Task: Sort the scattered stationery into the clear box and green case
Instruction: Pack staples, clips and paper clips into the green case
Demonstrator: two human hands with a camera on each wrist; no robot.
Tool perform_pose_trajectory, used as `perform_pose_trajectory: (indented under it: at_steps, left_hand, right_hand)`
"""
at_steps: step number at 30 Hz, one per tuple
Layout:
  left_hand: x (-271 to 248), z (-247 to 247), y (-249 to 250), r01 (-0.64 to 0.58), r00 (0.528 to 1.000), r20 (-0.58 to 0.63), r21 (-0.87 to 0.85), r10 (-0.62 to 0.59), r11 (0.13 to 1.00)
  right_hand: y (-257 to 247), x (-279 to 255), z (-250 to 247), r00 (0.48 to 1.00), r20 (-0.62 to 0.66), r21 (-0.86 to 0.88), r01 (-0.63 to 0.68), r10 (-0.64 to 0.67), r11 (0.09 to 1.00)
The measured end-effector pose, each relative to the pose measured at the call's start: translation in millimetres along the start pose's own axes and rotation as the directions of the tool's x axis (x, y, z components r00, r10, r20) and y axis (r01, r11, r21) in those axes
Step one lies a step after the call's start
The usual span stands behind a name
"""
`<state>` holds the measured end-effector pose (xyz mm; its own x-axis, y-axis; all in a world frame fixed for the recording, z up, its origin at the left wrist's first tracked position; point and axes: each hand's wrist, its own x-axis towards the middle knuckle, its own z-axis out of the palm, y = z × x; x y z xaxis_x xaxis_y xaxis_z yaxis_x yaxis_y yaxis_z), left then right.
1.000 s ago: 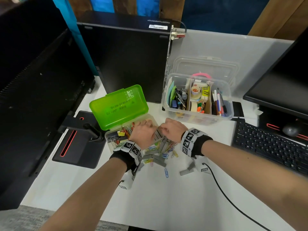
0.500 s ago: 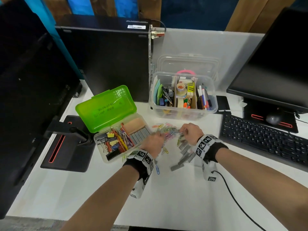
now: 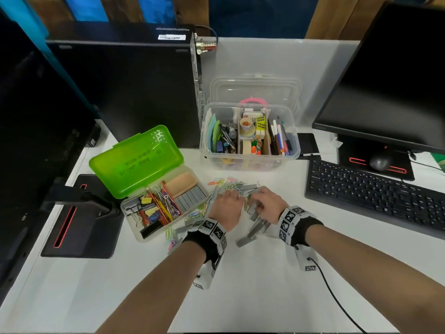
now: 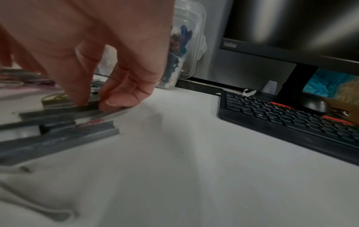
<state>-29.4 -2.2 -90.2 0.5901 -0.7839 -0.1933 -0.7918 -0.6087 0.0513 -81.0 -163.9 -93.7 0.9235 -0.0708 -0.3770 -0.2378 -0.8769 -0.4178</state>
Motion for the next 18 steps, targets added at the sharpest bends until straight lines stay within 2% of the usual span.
perform_pose_trajectory:
  at_steps: [7, 13, 18]
  left_hand:
    - [1.7, 4.2, -6.2, 0.000, 1.000, 0.007, -0.036, 0.000, 0.999]
    - [15.6, -2.8, -8.4, 0.019, 1.000, -0.007, -0.070, -0.019, 0.997]
    - [43.8, -6.8, -9.1, 0.058, 0.998, -0.027, -0.138, -0.062, 0.989]
  right_hand:
    - [-1.4, 7.5, -7.7, 0.995, 0.094, -0.154, 0.046, -0.032, 0.987]
    - [2.9, 8.5, -8.2, 0.993, 0.117, -0.122, 0.029, -0.015, 0.992]
    - [6.7, 9.0, -9.8, 0.998, 0.058, -0.020, -0.010, 0.012, 1.000]
